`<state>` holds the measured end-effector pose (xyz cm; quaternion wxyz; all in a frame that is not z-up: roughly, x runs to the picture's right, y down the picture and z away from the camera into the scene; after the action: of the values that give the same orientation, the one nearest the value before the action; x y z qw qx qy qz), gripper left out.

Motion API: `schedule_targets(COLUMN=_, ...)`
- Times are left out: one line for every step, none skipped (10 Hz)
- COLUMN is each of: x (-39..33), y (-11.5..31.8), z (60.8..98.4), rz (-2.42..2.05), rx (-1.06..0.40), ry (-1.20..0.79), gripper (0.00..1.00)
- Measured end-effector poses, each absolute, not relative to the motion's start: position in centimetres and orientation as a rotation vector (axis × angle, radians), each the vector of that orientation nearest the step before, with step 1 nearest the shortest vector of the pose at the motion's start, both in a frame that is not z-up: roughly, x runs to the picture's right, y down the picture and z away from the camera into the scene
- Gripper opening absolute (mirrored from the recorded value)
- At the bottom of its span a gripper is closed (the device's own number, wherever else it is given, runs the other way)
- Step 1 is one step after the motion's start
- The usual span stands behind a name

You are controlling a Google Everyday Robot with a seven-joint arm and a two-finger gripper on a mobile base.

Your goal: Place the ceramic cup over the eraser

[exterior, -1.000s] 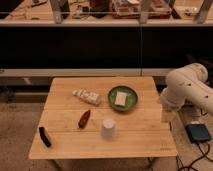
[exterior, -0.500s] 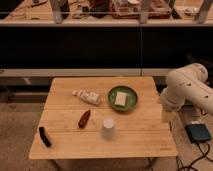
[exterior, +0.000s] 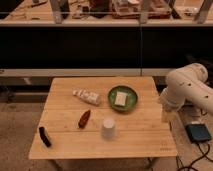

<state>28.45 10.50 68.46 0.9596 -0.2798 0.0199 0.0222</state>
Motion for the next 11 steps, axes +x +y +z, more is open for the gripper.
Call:
schedule_targets(x=28.4, y=10.5, z=68.5, rz=0.045, rx=-0.567, ry=0.040, gripper=0.65)
schedule_targets(x=28.4, y=10.5, z=68.5, rz=0.045, rx=-0.567, ry=0.040, gripper=0.65)
schedule_targets(x=28.4, y=10.5, z=68.5, rz=0.046, rx=-0.565, ry=0.038, gripper=0.65)
schedule_targets(x=27.8, y=10.3, z=68.5, rz=0.043, rx=-0.556, ry=0.013, gripper=0.65)
schedule_targets(x=26.1, y=9.9, z=68.5, rz=0.034, rx=-0.536, ry=-0.049, gripper=0.65)
schedule_targets(x=22.3, y=9.3, z=68.7, rz=0.002, rx=-0.508, ry=-0.170, gripper=0.65)
schedule_targets(x=19.6, y=9.1, z=68.7, rz=-0.027, rx=-0.493, ry=-0.249, gripper=0.65)
schedule_targets(x=17.4, y=9.4, z=68.7, rz=-0.057, rx=-0.487, ry=-0.314, gripper=0.65)
schedule_targets(x=15.6, y=10.2, z=68.9, rz=-0.093, rx=-0.489, ry=-0.373, gripper=0.65)
schedule_targets(x=14.0, y=11.7, z=69.5, rz=-0.139, rx=-0.505, ry=-0.421, gripper=0.65)
schedule_targets(x=13.2, y=12.8, z=70.0, rz=-0.166, rx=-0.523, ry=-0.445, gripper=0.65)
